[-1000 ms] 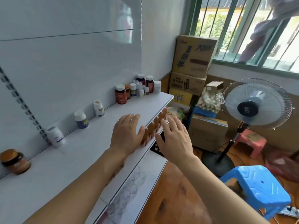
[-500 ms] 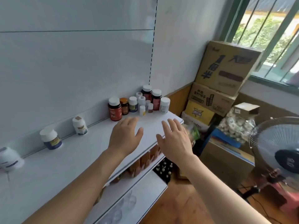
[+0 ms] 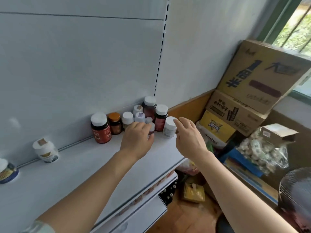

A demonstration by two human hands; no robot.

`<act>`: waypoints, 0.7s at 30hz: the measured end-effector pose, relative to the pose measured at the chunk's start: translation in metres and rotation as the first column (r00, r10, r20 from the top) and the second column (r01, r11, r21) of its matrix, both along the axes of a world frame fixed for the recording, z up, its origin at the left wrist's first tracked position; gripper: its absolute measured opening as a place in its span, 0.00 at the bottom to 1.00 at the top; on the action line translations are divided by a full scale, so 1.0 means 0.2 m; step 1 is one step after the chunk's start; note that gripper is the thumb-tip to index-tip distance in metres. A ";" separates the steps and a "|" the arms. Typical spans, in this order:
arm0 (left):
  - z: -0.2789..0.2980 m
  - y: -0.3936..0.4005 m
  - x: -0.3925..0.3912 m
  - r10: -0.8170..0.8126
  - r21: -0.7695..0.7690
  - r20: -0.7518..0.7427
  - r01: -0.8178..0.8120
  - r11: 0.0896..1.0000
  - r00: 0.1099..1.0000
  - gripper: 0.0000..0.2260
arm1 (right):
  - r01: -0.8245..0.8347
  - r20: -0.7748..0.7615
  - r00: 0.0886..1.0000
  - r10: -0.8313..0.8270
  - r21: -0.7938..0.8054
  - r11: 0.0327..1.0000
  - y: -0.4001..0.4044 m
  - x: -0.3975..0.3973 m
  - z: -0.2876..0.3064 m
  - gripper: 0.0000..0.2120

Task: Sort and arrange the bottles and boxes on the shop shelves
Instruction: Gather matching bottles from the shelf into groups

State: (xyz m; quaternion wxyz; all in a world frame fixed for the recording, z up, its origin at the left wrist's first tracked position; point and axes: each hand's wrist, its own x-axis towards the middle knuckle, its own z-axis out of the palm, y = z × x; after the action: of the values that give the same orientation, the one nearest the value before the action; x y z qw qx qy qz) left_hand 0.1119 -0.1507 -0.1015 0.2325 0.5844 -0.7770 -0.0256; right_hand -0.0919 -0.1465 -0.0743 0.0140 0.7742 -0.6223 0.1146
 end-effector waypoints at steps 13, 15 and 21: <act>-0.11 -0.26 -0.26 0.284 0.014 0.219 -0.295 0.956 0.933 0.09 | -0.408 0.171 0.898 0.406 -0.030 0.913 -0.49 -0.26 -0.12 0.14; -0.12 -0.27 -0.27 0.299 -0.011 0.221 -0.304 0.952 0.928 0.11 | -0.452 0.198 0.872 0.447 -0.022 0.892 -0.52 -0.29 -0.12 0.14; -0.12 -0.26 -0.26 0.293 0.013 0.164 -0.299 0.954 0.942 0.12 | -0.564 0.239 0.803 0.546 0.010 0.826 -0.58 -0.35 -0.13 0.14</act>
State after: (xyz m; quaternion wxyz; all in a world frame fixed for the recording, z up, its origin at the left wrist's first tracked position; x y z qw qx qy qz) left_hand 0.0591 -0.2017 -0.1245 0.1593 0.6989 -0.6960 0.0420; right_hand -0.1620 -0.2630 -0.1000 -0.1222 0.9039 -0.3702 0.1758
